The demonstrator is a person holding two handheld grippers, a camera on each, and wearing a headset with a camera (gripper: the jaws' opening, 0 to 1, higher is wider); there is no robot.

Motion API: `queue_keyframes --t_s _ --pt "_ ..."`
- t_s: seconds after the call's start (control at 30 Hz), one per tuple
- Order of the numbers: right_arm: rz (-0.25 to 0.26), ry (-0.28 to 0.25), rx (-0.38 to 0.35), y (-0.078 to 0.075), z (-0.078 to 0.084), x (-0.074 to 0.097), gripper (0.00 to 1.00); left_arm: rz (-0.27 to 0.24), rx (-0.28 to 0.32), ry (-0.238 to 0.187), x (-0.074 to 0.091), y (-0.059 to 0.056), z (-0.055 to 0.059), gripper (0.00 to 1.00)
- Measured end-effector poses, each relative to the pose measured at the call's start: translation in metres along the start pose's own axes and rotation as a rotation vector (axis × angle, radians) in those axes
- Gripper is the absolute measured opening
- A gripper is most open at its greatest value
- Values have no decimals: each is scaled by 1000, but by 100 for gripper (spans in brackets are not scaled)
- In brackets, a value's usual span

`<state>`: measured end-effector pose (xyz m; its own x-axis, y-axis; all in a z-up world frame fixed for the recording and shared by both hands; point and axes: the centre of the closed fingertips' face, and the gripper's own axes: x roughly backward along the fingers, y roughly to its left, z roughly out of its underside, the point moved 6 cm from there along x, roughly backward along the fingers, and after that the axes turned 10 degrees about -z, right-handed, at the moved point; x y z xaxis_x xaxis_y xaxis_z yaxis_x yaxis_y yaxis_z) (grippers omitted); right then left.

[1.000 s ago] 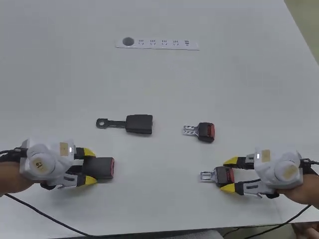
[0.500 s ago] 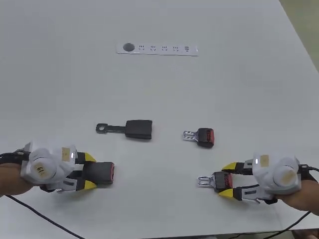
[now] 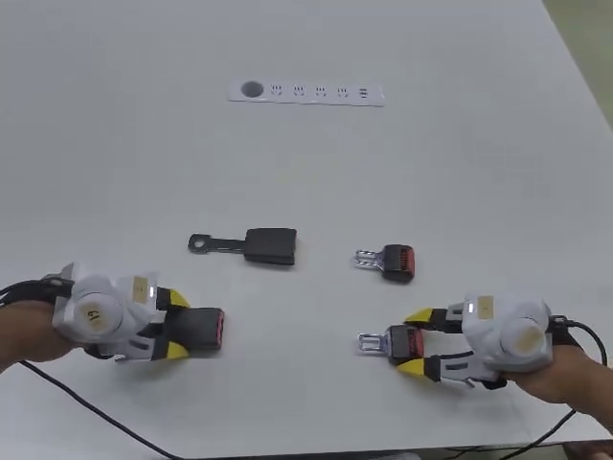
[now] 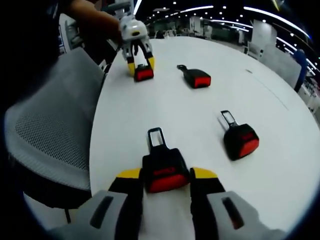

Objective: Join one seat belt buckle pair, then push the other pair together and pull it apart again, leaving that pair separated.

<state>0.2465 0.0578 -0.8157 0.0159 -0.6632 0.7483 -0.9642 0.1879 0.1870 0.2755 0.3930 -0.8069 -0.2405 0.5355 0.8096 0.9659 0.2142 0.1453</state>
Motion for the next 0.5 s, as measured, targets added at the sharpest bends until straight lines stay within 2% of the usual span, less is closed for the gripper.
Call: queue_keyframes --t_s 0.5 --pt "9 -36 -2 -2 -26 -26 36 8 9 22 0 -2 -4 35"
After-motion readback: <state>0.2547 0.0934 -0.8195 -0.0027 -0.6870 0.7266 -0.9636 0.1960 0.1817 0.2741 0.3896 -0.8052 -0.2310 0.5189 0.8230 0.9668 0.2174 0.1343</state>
